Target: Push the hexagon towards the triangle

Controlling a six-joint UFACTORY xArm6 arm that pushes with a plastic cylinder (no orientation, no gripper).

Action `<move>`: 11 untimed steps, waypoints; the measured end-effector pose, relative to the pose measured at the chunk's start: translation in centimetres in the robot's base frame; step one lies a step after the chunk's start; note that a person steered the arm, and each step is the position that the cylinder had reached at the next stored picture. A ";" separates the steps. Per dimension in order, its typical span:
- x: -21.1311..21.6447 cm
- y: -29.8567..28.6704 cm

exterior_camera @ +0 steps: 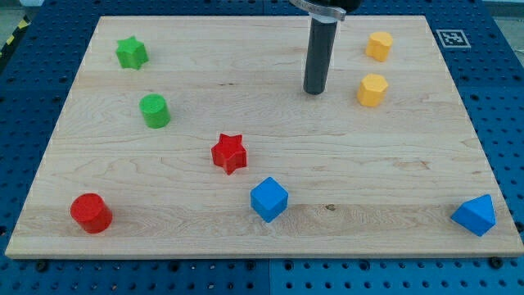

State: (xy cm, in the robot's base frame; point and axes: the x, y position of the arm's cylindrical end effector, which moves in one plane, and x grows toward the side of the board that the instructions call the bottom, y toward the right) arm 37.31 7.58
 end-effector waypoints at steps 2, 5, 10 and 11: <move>-3.5 0.1; -3.7 7.0; 8.2 10.6; 9.3 10.8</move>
